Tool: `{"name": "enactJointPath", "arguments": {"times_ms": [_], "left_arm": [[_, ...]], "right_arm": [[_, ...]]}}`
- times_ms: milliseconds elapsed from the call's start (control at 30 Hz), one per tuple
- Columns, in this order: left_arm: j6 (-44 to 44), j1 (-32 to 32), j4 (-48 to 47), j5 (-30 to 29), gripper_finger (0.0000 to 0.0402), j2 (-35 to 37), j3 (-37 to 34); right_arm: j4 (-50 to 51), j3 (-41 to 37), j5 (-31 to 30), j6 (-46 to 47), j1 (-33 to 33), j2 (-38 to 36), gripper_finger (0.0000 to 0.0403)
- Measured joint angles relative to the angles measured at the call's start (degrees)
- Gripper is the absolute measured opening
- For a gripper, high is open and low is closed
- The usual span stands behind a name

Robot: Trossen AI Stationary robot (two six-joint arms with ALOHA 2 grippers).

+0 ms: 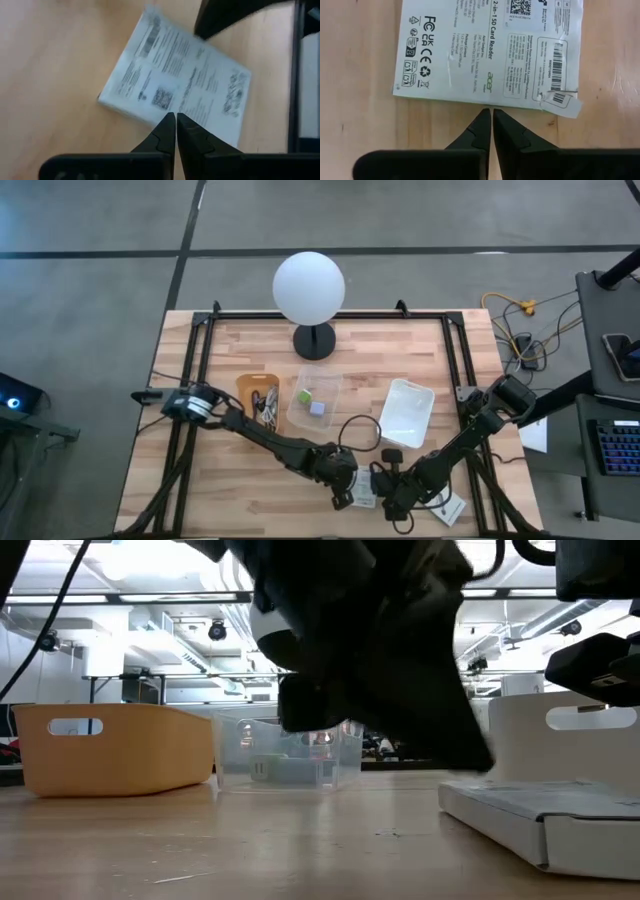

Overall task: Pick and place items into bin
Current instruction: Put the left card reader box into the white bin

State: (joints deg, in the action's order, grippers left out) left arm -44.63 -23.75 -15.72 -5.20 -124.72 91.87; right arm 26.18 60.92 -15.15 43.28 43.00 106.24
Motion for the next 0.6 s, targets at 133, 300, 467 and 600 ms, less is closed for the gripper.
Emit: {"name": "enactJointPath", "arguments": {"times_ms": [133, 300, 467, 600], "left_arm": [[-1.58, -0.07, 1.18, 1.7, 0.0, -1.64, 0.05], [-1.52, -0.09, -1.09, 2.63, 0.0, -1.78, 0.16], [-1.52, -0.45, -5.55, 1.91, 0.0, -0.99, 0.2], [0.21, -0.85, -7.74, -2.1, 0.0, 0.98, 0.09]], "right_arm": [[0.01, -0.39, 0.06, 0.01, -0.11, -0.04, 0.0009], [-0.12, -0.71, 0.73, -0.01, -0.17, -0.04, 0.0009], [-0.69, -0.76, 1.28, -0.12, -0.17, -0.04, 0.0009], [-1.75, -0.85, 1.2, -0.01, -0.62, -0.07, 0.0009]]}}
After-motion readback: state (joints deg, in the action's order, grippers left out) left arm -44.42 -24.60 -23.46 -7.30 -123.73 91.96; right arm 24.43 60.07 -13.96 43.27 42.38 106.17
